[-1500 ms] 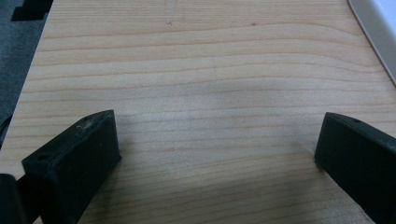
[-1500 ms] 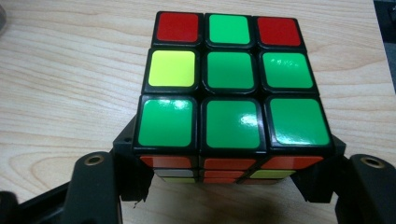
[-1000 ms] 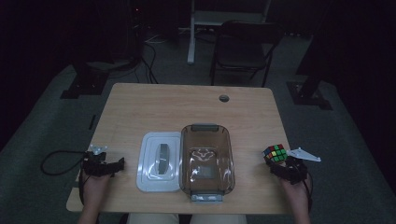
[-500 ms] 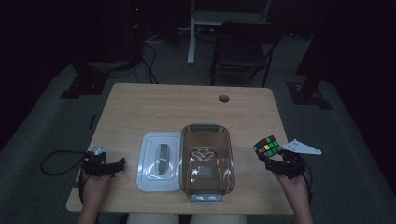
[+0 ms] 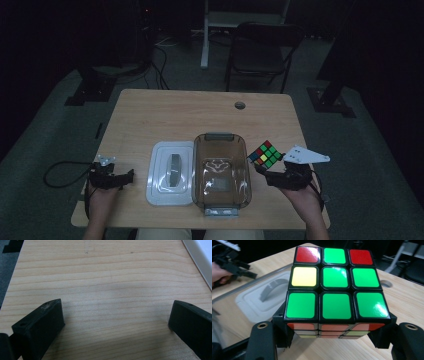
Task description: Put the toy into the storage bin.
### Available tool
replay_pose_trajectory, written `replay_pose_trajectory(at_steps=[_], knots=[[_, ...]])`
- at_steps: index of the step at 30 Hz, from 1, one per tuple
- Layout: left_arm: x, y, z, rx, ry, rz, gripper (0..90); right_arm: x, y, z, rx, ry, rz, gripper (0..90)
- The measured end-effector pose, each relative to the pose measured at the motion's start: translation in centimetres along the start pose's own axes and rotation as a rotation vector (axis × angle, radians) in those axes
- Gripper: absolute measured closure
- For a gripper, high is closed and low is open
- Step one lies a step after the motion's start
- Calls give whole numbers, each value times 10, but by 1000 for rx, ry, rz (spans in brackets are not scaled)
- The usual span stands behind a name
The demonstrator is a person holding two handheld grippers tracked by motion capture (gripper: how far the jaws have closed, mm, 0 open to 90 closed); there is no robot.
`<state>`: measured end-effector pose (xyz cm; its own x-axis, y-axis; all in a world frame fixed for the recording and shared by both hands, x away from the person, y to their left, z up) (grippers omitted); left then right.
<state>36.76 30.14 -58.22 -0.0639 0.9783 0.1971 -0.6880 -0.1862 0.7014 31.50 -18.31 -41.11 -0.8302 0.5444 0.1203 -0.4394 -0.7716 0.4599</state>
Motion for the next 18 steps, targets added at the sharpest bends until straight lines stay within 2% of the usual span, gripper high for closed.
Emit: replay_pose_trajectory(at_steps=[4, 12, 13, 18], knots=[[0, 0, 0, 1, 0, 0, 6, 11, -12, 5, 25, 34, 46, 340], [0, 0, 0, -1, 0, -1, 6, 25, -27, 11, 64, 82, 106, 340], [0, 0, 0, -1, 0, -1, 6, 31, -33, 11, 86, 100, 131, 340], [0, 0, 0, -1, 0, -1, 6, 39, -44, 8, 132, 121, 168, 340]])
Point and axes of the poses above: each handheld gripper's, and its own axes: y roughly backward along the jaws, z roughly out of its top, x roughly to its left, the point moved 8 cm from there along -y, roughly forward along the jaws, and after that the axes turned 15 degrees about z, right-handed, at the moved point
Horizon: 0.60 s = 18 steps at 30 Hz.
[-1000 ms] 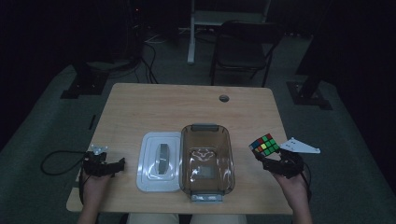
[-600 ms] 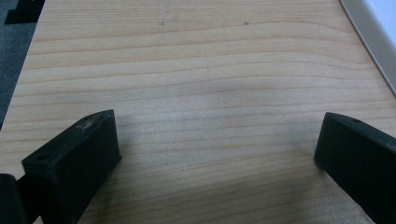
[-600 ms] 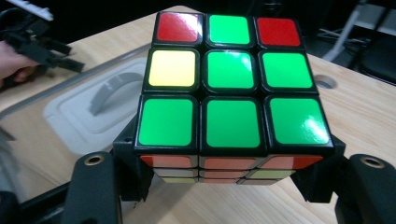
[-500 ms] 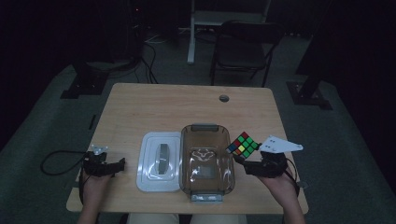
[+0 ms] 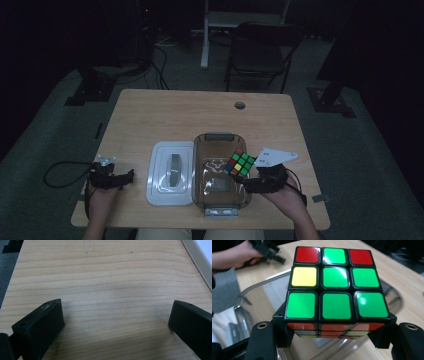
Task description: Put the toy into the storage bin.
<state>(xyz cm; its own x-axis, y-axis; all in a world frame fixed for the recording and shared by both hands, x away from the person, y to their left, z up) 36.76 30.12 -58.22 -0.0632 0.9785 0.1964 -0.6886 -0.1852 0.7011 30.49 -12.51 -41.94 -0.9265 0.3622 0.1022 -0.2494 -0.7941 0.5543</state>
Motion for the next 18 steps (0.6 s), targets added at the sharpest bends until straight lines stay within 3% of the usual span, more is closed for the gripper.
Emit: replay_pose_trajectory(at_steps=[3, 5, 7, 8, 10, 18], knots=[[0, 0, 0, 0, 0, 0, 6, 8, -14, -3, 73, 44, 49, 340], [0, 0, 0, 0, 0, 0, 6, 12, -21, -5, 109, 48, 92, 340], [0, 0, 0, 0, 0, 0, 6, 13, -24, -6, 123, 53, 101, 340], [0, 0, 0, 0, 0, 0, 6, 15, -31, -8, 165, 66, 120, 340], [0, 0, 0, -1, -2, -1, 6, 16, -37, -11, 197, 65, 151, 340], [0, 0, 0, -1, -4, -4, 6, 15, -52, -15, 336, 105, 192, 340]])
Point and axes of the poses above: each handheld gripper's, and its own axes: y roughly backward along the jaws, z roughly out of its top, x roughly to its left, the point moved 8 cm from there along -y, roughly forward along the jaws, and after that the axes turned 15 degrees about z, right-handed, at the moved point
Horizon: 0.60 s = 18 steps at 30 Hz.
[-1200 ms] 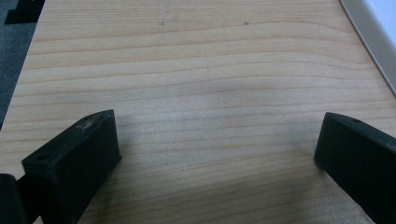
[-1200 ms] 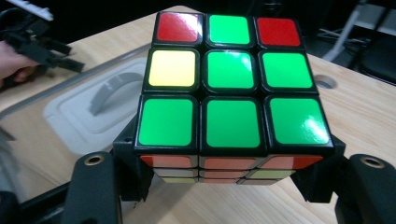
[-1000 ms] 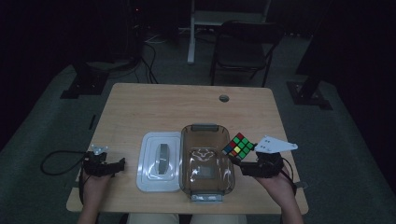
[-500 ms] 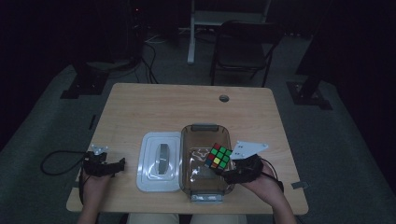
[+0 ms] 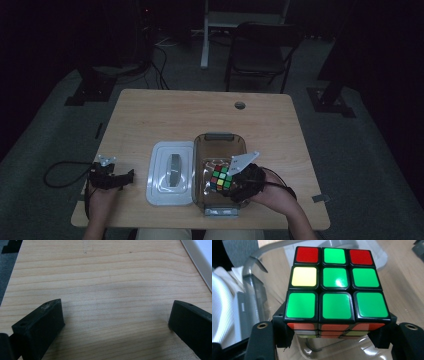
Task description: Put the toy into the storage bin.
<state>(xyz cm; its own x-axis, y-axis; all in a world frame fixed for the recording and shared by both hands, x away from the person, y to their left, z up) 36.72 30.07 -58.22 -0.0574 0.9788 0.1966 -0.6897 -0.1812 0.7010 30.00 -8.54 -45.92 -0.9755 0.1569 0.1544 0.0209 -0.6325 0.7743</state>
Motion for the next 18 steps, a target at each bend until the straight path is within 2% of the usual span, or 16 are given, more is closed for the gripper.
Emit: replay_pose_trajectory(at_steps=[5, 8, 12, 18], knots=[[0, 0, 0, 0, 0, 0, 6, -7, -7, 3, 70, 18, 10, 340], [0, 0, 0, 0, -1, -1, 6, -9, -12, 4, 102, 34, 44, 340], [-1, 0, 0, -1, -2, -3, 6, -11, -19, 4, 204, 55, 29, 340], [0, 0, 0, 0, -3, -3, 6, -14, -32, 5, 326, 48, 50, 340]])
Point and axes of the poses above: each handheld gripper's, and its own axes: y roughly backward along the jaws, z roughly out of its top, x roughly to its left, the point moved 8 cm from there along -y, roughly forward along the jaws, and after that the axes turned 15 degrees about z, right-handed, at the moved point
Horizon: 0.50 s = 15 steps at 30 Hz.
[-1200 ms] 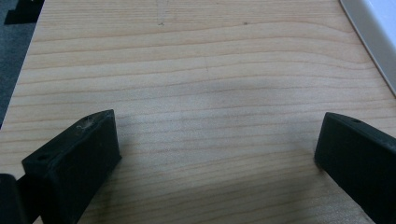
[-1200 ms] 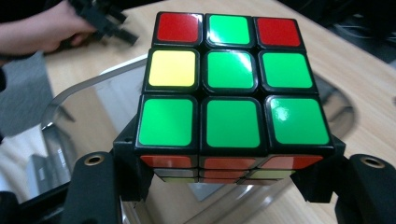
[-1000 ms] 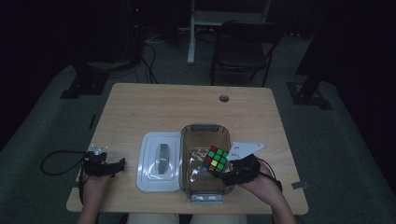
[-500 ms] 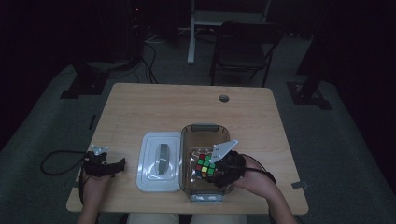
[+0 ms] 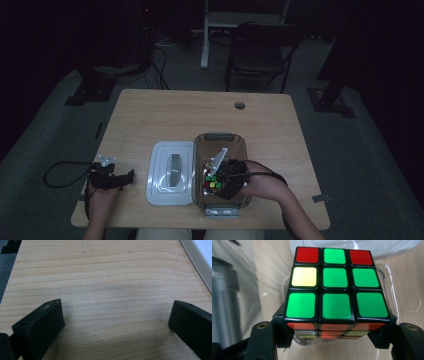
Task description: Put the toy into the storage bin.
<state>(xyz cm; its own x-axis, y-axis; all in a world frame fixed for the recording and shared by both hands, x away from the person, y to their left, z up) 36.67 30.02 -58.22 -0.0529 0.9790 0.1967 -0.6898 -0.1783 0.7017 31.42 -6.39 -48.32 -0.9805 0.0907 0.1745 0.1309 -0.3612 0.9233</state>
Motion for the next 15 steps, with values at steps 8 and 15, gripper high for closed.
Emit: replay_pose_trajectory(at_steps=[8, 15], knots=[[0, 0, 0, -1, -2, -2, 7, -2, -16, 6, 167, 35, 26, 340], [0, 0, 0, -1, -3, -3, 6, -6, -29, 4, 258, 24, 35, 340]])
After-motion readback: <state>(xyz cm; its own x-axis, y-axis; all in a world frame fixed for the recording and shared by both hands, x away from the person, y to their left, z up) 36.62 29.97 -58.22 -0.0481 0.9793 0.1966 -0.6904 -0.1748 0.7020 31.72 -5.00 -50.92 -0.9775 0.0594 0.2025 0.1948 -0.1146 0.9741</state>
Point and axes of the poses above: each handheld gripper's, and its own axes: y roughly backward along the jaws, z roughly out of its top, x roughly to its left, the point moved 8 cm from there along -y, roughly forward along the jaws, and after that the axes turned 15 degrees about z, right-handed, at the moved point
